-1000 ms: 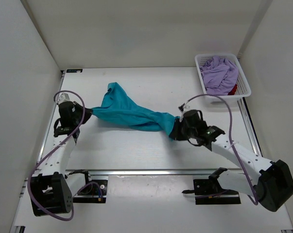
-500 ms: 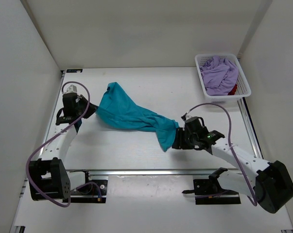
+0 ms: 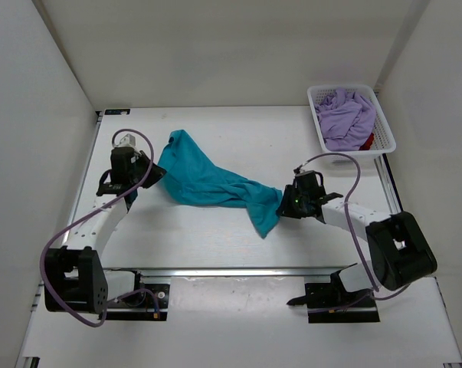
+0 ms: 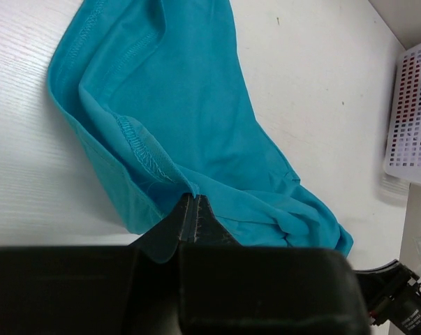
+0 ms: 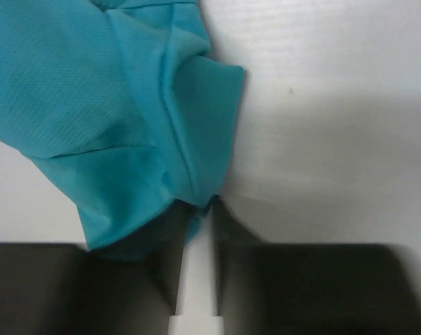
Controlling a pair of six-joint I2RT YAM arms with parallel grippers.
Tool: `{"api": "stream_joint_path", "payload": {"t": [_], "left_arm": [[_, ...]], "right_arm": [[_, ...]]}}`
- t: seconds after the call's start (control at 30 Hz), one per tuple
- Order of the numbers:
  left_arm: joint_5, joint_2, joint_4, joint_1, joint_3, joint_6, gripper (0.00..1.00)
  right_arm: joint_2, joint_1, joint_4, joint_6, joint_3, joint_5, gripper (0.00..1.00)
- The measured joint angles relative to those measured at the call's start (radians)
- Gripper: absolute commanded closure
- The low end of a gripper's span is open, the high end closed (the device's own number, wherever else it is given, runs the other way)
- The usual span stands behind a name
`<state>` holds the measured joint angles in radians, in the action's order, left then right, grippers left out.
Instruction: Fold and stack the t-shirts
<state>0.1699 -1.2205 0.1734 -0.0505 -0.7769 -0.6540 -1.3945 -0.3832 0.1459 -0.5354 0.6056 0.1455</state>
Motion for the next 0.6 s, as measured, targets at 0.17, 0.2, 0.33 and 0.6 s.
{"api": "stream_joint_path", "payload": {"t": [0.17, 0.2, 0.33, 0.6], "left_arm": [[0.003, -0.015, 0.004, 0.002, -0.012, 0.000, 1.00], [0.007, -0.016, 0.007, 0.009, -0.020, 0.000, 1.00], [0.041, -0.014, 0.008, 0.079, -0.065, 0.000, 1.00], [0.043, -0.020, 0.044, 0.138, -0.200, 0.012, 1.00]], "right_arm": [[-0.022, -0.049, -0.007, 0.019, 0.074, 0.023, 1.00], [-0.004, -0.078, 0.012, 0.026, 0.098, 0.027, 1.00], [0.206, -0.247, 0.130, 0.043, 0.158, 0.039, 1.00], [0.464, 0.049, 0.145, 0.029, -0.011, 0.192, 1.00]]}}
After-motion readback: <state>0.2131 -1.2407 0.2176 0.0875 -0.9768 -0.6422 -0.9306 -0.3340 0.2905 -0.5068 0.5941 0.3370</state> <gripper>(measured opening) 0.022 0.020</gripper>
